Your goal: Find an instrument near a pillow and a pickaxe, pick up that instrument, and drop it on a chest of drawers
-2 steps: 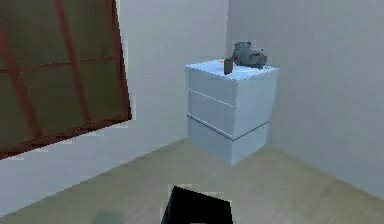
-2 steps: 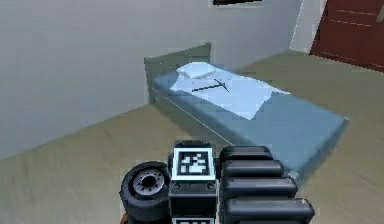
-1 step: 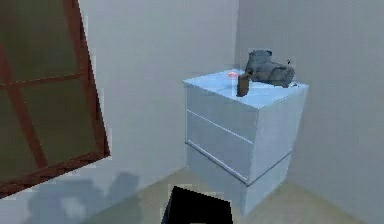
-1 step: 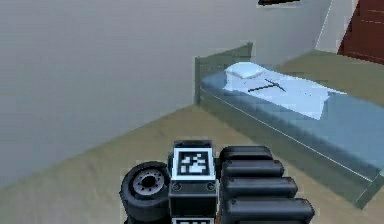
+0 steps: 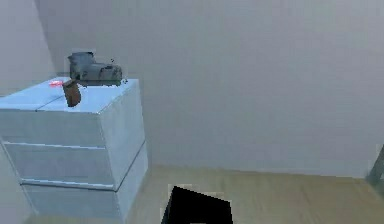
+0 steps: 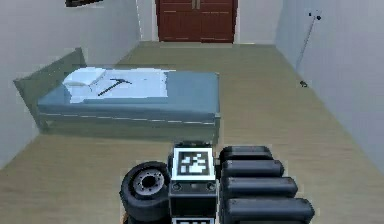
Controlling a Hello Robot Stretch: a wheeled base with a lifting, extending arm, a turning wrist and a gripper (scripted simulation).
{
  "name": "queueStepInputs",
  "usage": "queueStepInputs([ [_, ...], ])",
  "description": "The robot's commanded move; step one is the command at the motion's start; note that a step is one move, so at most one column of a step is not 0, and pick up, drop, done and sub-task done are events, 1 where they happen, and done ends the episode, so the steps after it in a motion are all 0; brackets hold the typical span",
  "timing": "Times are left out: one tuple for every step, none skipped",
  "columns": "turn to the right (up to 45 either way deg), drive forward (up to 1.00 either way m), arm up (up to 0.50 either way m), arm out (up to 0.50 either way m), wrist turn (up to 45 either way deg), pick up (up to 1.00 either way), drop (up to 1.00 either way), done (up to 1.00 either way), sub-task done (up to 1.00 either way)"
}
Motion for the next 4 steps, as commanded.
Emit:
queueStepInputs([
  [3.0,0.00,0.00,0.00,0.0,0.00,0.00,0.00,0.00],
  [0.0,1.00,0.00,0.00,0.0,0.00,0.00,0.00,0.00],
  [15.0,0.00,0.00,0.00,0.0,0.00,0.00,0.00,0.00],
  [0.0,0.15,0.00,0.00,0.0,0.00,0.00,0.00,0.00],
])
